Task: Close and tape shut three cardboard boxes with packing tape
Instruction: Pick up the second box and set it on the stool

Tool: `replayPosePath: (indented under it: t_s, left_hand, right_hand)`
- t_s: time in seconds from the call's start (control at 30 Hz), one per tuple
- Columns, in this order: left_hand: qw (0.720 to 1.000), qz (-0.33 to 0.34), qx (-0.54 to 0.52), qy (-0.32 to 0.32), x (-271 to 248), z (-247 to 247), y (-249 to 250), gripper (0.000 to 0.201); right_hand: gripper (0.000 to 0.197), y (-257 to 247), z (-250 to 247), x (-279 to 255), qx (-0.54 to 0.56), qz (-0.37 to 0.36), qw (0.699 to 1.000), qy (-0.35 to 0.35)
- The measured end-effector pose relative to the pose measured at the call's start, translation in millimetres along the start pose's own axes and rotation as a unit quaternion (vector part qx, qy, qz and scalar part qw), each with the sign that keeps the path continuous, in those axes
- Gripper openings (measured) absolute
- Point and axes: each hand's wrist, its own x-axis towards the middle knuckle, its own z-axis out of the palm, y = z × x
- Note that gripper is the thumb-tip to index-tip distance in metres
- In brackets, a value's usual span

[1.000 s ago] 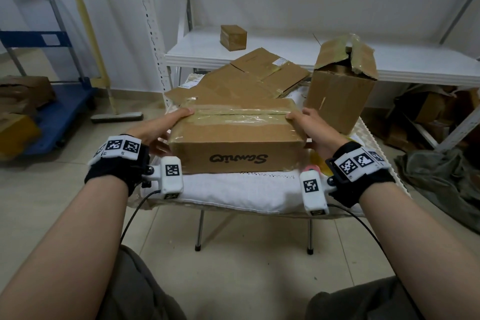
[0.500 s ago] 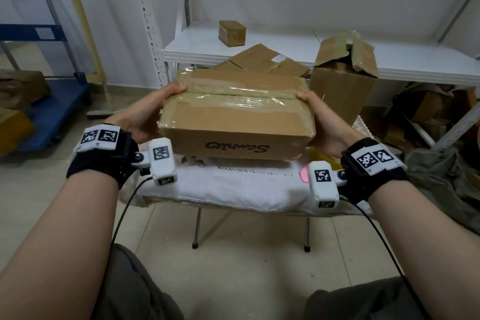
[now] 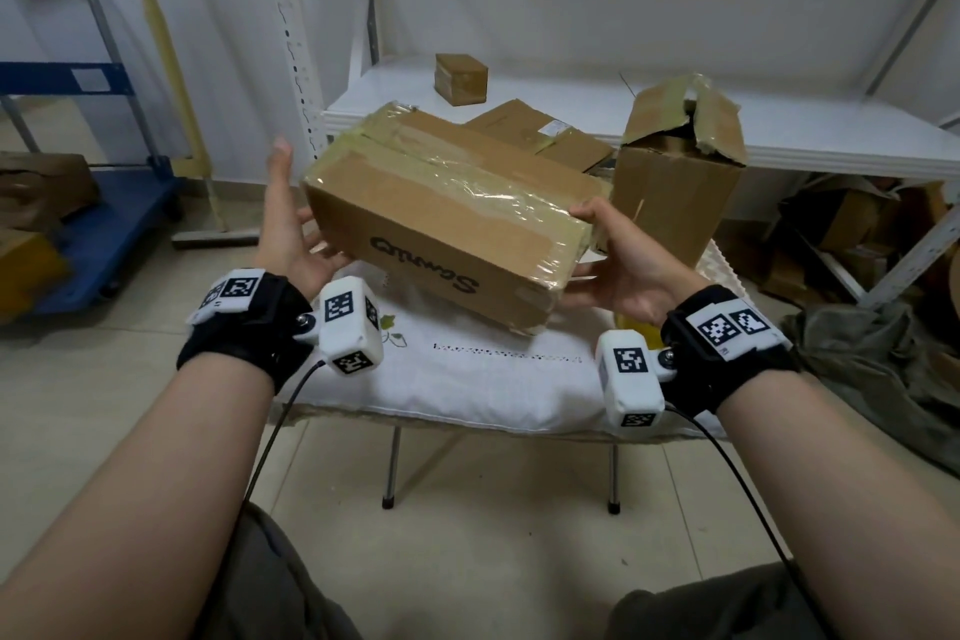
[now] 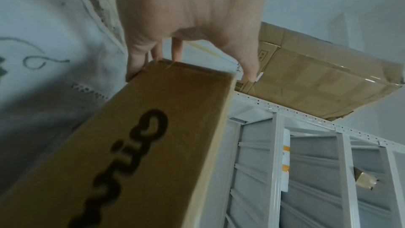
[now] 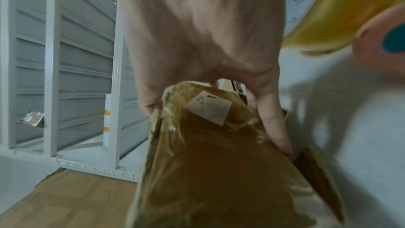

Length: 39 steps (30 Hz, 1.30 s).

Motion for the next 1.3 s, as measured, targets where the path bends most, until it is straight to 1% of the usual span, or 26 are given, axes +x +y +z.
replayPosePath:
  t_s: [0.07, 0.17, 0.27, 0.33, 0.37, 0.4, 0.43, 0.5, 0.53, 0.6, 0.73, 0.8, 0.93, 0.97, 1.0, 1.03, 1.1, 1.13, 1.2, 1.23, 1.3]
  left_hand:
    - [0.999, -0.011, 0.027, -0.021, -6, 8, -4, 0.082]
    - [0.994, -0.003, 0.111, -0.015, -11, 17, -8, 0.075]
    - [0.994, 0.008, 0.109, -0.015, -10, 19, -7, 0.065]
    - [0.995, 0.018, 0.095, -0.021, -10, 21, -7, 0.06]
    - [0.995, 0.02, 0.093, -0.022, -10, 22, -7, 0.056]
    - [0.995, 0.021, 0.091, -0.023, -9, 23, -7, 0.049]
    - [0.995, 0.019, 0.09, -0.024, -9, 23, -7, 0.041]
    - [0.996, 0.009, 0.083, -0.021, -8, 23, -6, 0.029]
    - [0.997, 0.004, 0.078, -0.021, -7, 23, -6, 0.029]
    - [0.997, -0.008, 0.074, -0.021, -6, 22, -6, 0.033]
    - [0.996, -0.019, 0.09, -0.012, -4, 24, -8, 0.038]
    - [0.995, -0.018, 0.099, -0.009, -5, 24, -9, 0.045]
    - [0.993, -0.025, 0.117, -0.009, -7, 25, -13, 0.052]
    - [0.993, -0.024, 0.118, -0.015, -9, 26, -14, 0.05]
    - [0.993, -0.017, 0.114, -0.022, -11, 27, -15, 0.045]
    - [0.994, -0.008, 0.106, -0.032, -12, 28, -16, 0.038]
    - [0.994, 0.018, 0.089, -0.058, -15, 30, -15, 0.03]
    - [0.994, 0.03, 0.083, -0.07, -15, 31, -13, 0.029]
    - [0.992, 0.047, 0.072, -0.089, -16, 32, -9, 0.031]
    - [0.992, 0.048, 0.073, -0.09, -15, 32, -7, 0.032]
    - [0.992, 0.036, 0.099, -0.073, -14, 30, -7, 0.032]
  right_hand:
    - [0.059, 2, 1, 2, 0.009, 0.006, 1.0, -0.02]
    - [0.076, 3, -1, 5, -0.017, 0.016, 0.999, -0.034]
    - [0.086, 0, -7, 3, -0.078, -0.005, 0.997, -0.013]
    - [0.076, -2, -9, 2, -0.103, -0.03, 0.994, -0.006]
    - [0.07, -4, -9, 1, -0.119, -0.037, 0.992, -0.002]
    - [0.068, -5, -10, 0, -0.139, -0.041, 0.989, 0.003]
    - [0.073, -6, -10, 0, -0.167, -0.042, 0.985, 0.008]
    - [0.093, -8, -11, -2, -0.234, -0.037, 0.971, 0.006]
    - [0.102, -8, -11, -3, -0.262, -0.033, 0.965, 0.004]
    - [0.11, -8, -10, -5, -0.288, -0.03, 0.957, 0.006]
    - [0.107, -7, -2, -8, -0.249, -0.05, 0.967, 0.023]
    - [0.107, -8, 0, -7, -0.227, -0.06, 0.971, 0.035]
    - [0.099, -7, -2, -5, -0.24, -0.07, 0.966, 0.069]
    - [0.096, -6, -4, -5, -0.238, -0.073, 0.965, 0.078]
    - [0.098, -5, -5, -4, -0.233, -0.071, 0.966, 0.082]
    - [0.106, -3, -7, -3, -0.223, -0.065, 0.969, 0.079]
    - [0.132, -1, -6, 2, -0.202, -0.07, 0.974, 0.076]
    - [0.135, -2, -5, 3, -0.19, -0.089, 0.975, 0.077]
    - [0.12, -7, -6, 5, -0.155, -0.127, 0.977, 0.074]
    - [0.116, -9, -5, 6, -0.138, -0.13, 0.979, 0.07]
    - [0.109, -10, -5, 6, -0.112, -0.105, 0.987, 0.051]
